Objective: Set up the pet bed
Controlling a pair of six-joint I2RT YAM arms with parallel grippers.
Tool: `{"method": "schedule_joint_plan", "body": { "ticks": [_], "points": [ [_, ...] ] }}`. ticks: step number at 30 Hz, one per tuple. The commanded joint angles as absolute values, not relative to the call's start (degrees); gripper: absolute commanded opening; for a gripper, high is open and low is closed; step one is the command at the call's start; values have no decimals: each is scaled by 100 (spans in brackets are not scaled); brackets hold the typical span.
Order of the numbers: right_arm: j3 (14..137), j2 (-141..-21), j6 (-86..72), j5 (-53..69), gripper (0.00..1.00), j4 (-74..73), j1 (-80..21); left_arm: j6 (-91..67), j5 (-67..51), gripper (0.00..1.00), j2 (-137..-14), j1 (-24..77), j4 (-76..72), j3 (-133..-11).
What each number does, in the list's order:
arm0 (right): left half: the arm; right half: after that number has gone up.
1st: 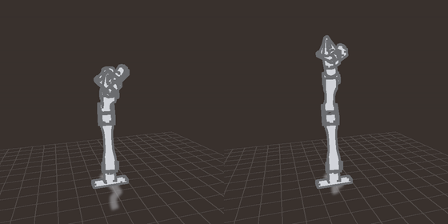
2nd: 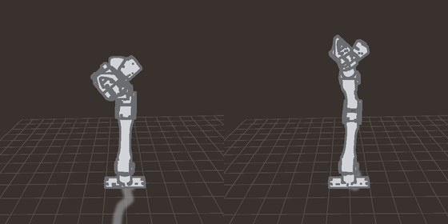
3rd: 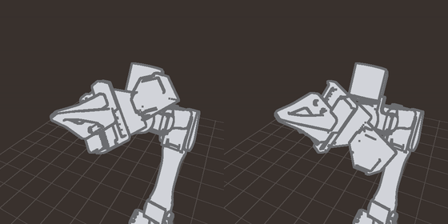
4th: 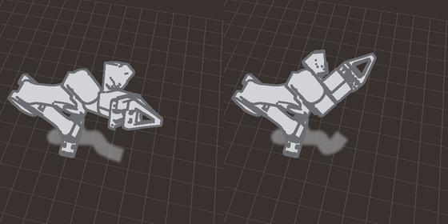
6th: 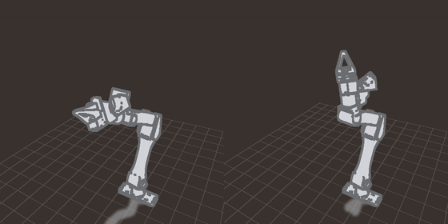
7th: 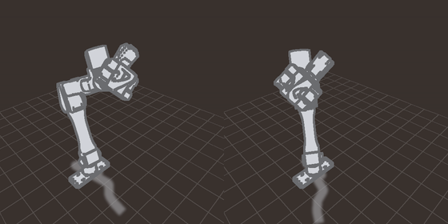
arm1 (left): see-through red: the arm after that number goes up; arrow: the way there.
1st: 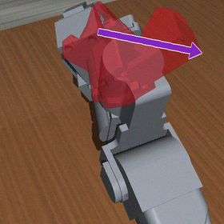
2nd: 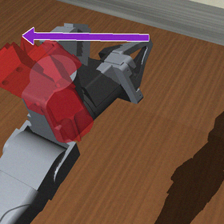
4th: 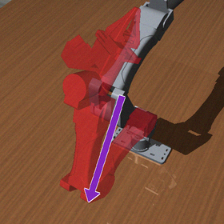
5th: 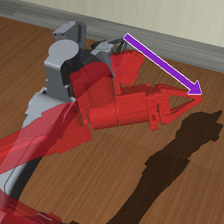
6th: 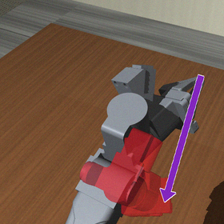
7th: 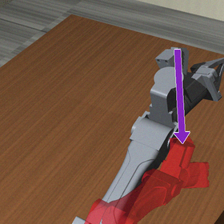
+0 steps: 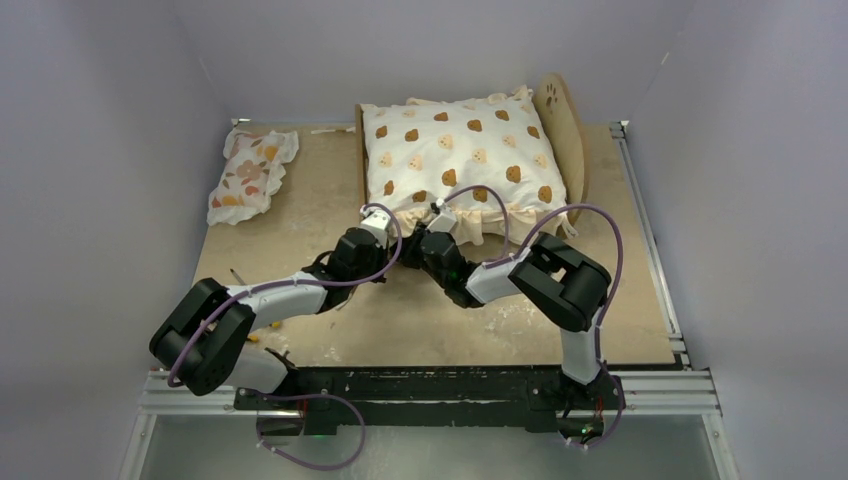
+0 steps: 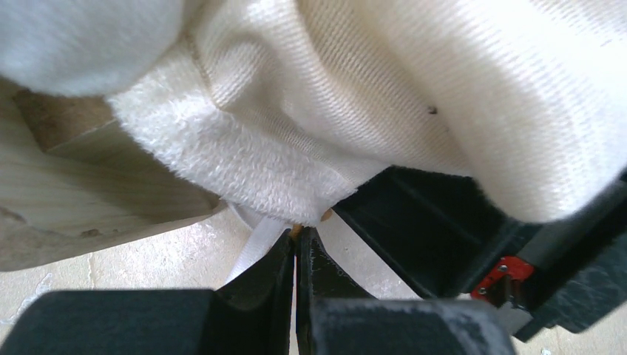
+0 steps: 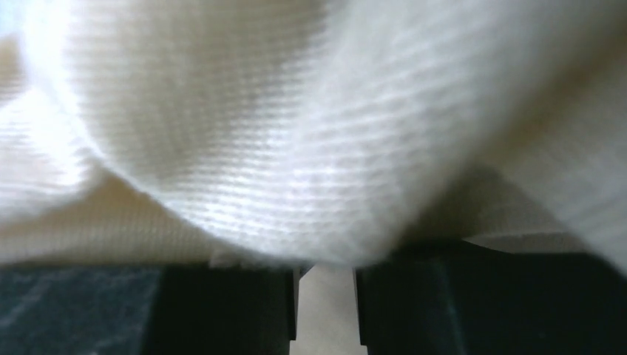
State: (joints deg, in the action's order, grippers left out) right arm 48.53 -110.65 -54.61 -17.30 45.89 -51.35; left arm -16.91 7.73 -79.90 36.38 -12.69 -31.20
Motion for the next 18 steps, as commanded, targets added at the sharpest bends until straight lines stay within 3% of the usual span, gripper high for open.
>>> {"method": "schedule_joint_plan", "body": {
  "ticks": [1, 5, 7, 11, 16, 18],
  "points": [
    [5038, -11205, -5537, -1674, 24, 4810, -5084, -1690, 643, 0, -7826, 3600, -1525, -3150],
    [4911, -11206, -5496, -1656, 3, 4973, -5063, -1748, 698, 0, -7752, 3600, -1473, -3111],
    [4840, -11129, -5428, -1729, 0, 4982, -5054, -1838, 756, 0, -7693, 3599, -1293, -3145],
    [4724, -11011, -5321, -1831, 0, 4983, -5056, -2111, 941, 28, -7405, 3608, -638, -3211],
    [4696, -11034, -5309, -1764, 0, 5060, -5054, -2374, 1558, 47, -6917, 3651, 152, -3154],
    [4701, -11047, -5300, -1724, 0, 5088, -5054, -2424, 1755, 48, -6848, 3754, 285, -3089]
  ]
}}
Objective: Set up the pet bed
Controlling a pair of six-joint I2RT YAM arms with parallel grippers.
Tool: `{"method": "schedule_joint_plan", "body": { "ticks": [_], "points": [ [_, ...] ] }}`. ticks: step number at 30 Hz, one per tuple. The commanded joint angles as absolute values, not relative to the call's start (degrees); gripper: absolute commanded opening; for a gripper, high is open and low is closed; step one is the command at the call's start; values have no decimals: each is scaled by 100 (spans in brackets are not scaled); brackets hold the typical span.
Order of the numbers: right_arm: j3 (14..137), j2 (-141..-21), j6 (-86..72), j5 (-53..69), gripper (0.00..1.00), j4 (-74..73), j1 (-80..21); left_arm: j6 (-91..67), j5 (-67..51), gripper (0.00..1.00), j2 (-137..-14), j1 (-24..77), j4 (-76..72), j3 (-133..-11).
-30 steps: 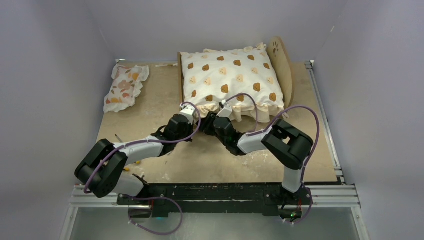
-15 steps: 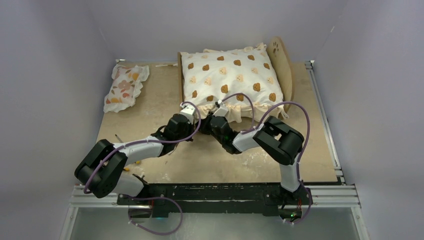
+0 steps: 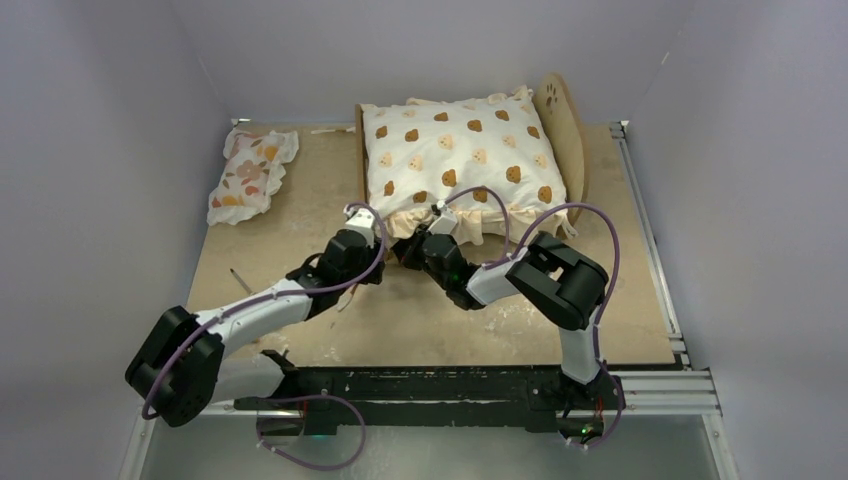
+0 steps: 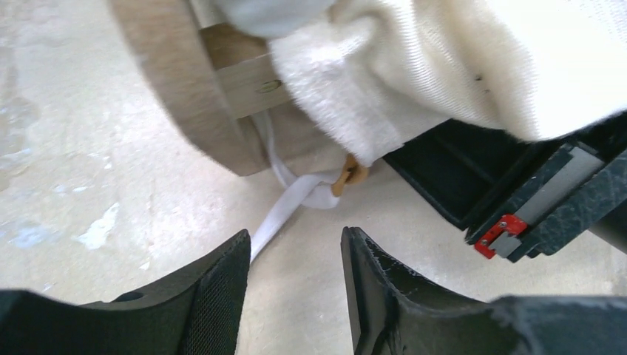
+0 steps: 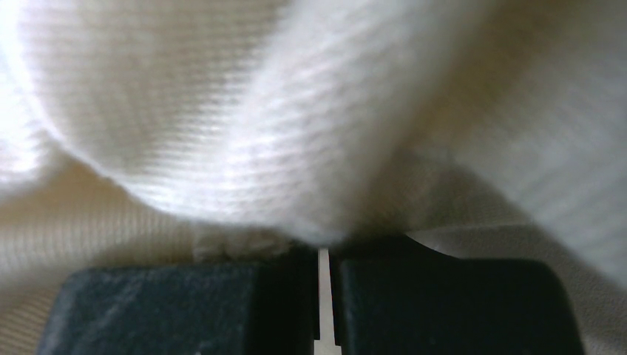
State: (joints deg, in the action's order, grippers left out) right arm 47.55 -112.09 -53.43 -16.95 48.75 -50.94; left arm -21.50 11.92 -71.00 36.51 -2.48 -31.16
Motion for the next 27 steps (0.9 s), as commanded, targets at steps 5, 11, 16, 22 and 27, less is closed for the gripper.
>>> {"method": "schedule_joint_plan", "body": {
  "ticks": [5, 11, 16, 22, 27],
  "points": [
    [4714, -11061, -5274, -1612, 0, 5141, -5054, -2563, 2037, 49, -7146, 3834, 336, -2993],
    [4664, -11022, -5230, -1580, 0, 5194, -5054, -2731, 2567, 49, -7416, 3841, 142, -2941],
    [4663, -11008, -5214, -1547, 0, 5195, -5054, -2878, 2514, 47, -7796, 3839, -141, -2886],
    [4629, -10974, -5203, -1537, 0, 5224, -5054, -3087, 2550, 32, -8059, 3836, -150, -2865],
    [4536, -10851, -5173, -1544, 0, 5218, -5054, -3402, 2951, 0, -8039, 3822, -15, -2923]
  ]
}}
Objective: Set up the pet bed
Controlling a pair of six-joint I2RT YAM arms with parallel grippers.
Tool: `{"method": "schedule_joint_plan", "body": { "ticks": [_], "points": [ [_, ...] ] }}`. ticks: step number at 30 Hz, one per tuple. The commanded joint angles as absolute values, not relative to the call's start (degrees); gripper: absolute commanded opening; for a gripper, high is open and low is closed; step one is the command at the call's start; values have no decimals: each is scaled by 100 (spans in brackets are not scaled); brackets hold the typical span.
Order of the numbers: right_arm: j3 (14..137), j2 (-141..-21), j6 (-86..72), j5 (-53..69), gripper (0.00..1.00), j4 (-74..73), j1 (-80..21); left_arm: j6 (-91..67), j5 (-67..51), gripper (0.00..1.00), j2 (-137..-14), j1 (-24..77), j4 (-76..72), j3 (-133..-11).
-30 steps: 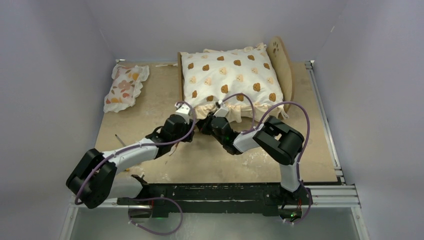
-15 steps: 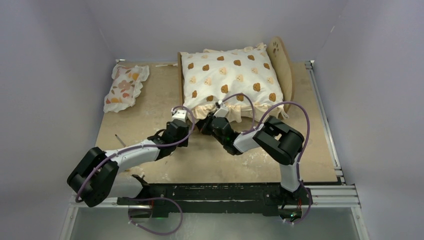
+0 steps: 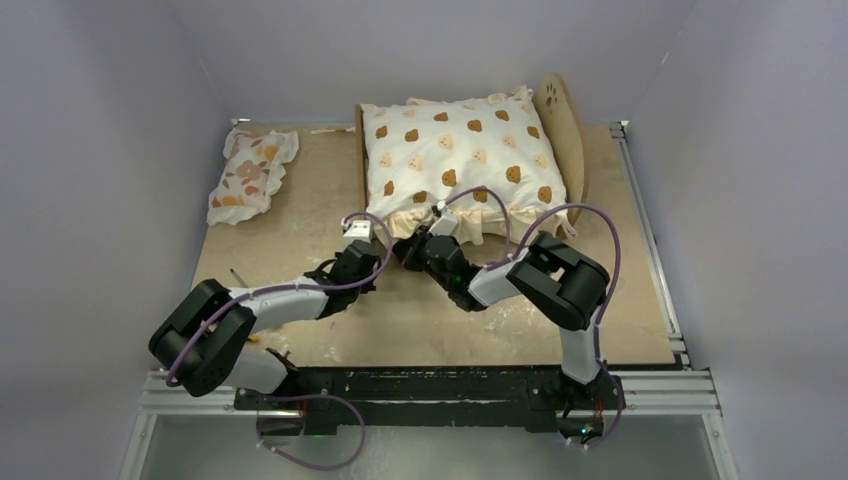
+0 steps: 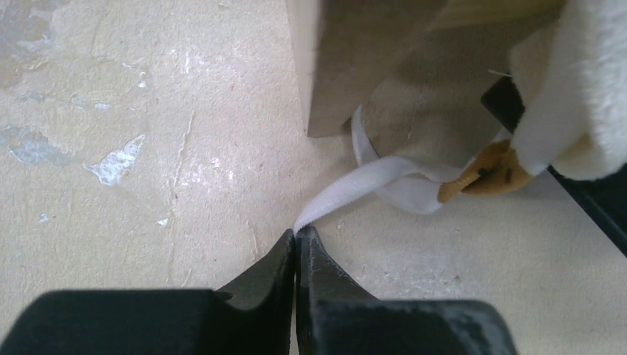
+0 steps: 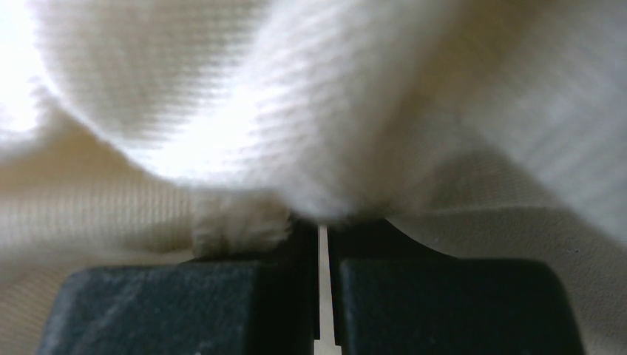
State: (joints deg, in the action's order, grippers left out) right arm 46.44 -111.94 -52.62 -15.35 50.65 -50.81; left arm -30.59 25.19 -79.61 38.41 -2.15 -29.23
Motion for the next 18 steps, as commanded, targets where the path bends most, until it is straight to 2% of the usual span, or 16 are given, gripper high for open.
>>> {"method": "schedule_joint_plan", "body": {
  "ticks": [1, 12, 18],
  "points": [
    [4492, -10801, -5161, -1558, 0, 5205, -5054, -3498, 3083, 0, -7977, 3805, 185, -2932],
    [4133, -10428, -4996, -2140, 0, 4677, -5054, -4122, 4680, 0, -5736, 3700, 848, -3089],
    [3920, -10167, -4897, -2396, 0, 4486, -5054, -4413, 5141, 0, -5141, 3408, 913, -2954]
  ]
}}
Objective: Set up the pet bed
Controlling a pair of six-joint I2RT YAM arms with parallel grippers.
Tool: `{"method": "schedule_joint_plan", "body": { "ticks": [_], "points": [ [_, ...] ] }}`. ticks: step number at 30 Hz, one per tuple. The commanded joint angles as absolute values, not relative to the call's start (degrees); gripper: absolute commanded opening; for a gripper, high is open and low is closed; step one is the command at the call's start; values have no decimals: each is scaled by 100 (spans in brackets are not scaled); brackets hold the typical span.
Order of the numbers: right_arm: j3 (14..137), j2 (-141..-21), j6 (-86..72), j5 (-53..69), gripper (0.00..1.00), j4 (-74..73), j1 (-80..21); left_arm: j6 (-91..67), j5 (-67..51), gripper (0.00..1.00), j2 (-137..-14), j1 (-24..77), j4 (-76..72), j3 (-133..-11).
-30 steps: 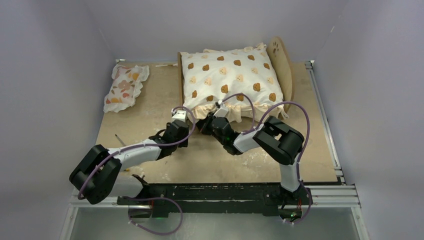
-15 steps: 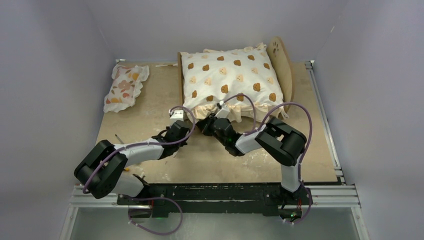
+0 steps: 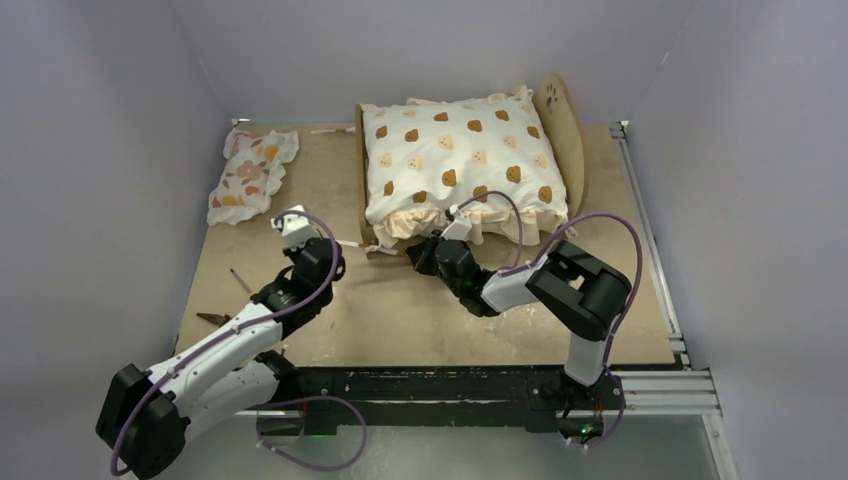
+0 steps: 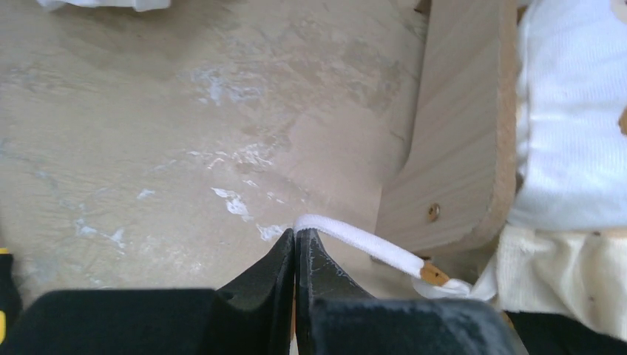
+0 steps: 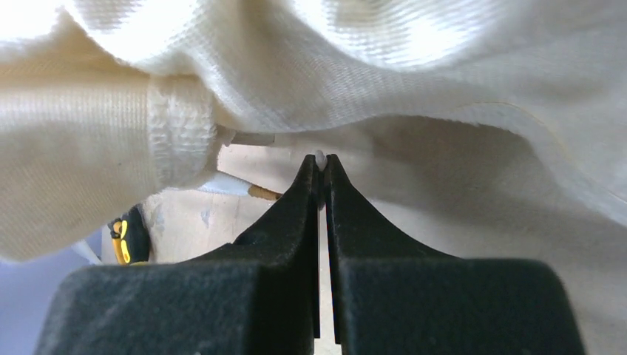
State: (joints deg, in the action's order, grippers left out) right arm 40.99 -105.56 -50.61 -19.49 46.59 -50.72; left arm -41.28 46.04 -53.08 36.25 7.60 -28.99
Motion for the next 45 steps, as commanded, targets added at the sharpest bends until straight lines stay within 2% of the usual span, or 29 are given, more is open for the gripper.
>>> {"method": "schedule_joint_plan", "body": {
  "ticks": [1, 10, 15, 27, 34, 39, 45],
  "points": [
    [3875, -10146, -4896, -2428, 0, 4440, -5054, -4366, 5063, 0, -5138, 3326, 853, -2976],
    [4093, -10441, -4953, -2678, 0, 3784, -5051, -3949, 4336, 0, -5140, 3224, 959, -3787],
    [3998, -9725, -4769, -2819, 0, 3595, -5066, -4215, 4501, 0, -4750, 3219, 973, -3267],
    [4105, -8446, -4292, -2776, 0, 2679, -5658, -4899, 4572, 0, -5359, 3102, 636, -2542],
    [5044, -8018, -3534, -2550, 0, 2134, -5657, -5476, 4293, 0, -5125, 3101, 704, -2008],
    [5960, -8406, -3066, -2276, 0, 2033, -5600, -5944, 3873, 0, -4870, 3098, 705, -1466],
    [7082, -8938, -2731, -2204, 0, 1942, -5341, -6248, 3933, 0, -4792, 3103, 858, -1203]
  ]
}}
